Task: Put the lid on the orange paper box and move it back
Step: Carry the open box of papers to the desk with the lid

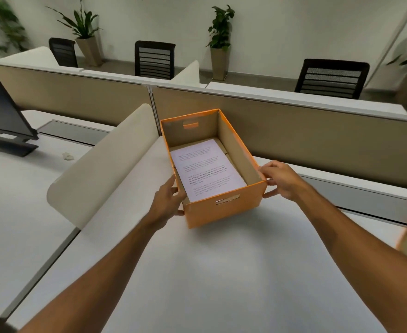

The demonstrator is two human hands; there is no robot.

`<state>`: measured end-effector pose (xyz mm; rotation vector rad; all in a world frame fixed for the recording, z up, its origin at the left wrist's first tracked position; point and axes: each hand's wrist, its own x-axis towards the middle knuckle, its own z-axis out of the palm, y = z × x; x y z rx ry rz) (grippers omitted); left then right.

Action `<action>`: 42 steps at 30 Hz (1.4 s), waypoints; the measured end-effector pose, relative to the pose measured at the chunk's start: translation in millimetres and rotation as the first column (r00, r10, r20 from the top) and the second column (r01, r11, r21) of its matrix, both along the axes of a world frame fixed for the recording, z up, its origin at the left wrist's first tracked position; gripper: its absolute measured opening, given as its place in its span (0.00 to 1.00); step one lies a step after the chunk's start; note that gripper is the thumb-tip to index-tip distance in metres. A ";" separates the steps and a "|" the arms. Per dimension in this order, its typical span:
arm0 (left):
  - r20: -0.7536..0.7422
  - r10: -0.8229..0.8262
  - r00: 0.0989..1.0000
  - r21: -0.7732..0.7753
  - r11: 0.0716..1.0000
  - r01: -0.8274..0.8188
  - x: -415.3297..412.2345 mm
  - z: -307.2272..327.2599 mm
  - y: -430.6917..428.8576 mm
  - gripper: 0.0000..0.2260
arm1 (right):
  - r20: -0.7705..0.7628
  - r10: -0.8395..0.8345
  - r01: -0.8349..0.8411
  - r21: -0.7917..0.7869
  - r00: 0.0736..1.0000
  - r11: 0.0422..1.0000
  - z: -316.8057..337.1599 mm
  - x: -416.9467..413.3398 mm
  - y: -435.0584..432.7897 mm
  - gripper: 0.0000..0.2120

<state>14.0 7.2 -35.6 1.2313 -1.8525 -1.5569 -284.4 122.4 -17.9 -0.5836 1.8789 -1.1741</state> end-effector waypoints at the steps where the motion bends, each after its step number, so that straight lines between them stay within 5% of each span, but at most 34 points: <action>1: -0.002 -0.017 1.000 0.001 1.000 0.017 -1.0 3.0 5.9 0.30 | 0.017 0.005 -0.005 0.010 1.000 1.000 2.4 0.2 13.9 0.09; 8: -0.019 -0.148 0.989 0.001 0.989 0.148 -12.4 20.9 65.4 0.29 | 0.065 -0.036 0.038 -0.025 0.997 0.999 10.9 2.2 125.2 0.18; 24: 0.037 -0.331 0.943 0.021 0.944 0.330 9.4 26.0 233.8 0.28 | 0.014 -0.165 0.166 -0.094 0.986 0.982 4.2 60.1 357.0 0.20; 42: 0.073 -0.475 0.877 0.092 0.879 0.469 49.6 -4.1 284.4 0.31 | 0.127 -0.295 0.308 -0.091 0.947 0.947 -32.6 147.9 451.2 0.16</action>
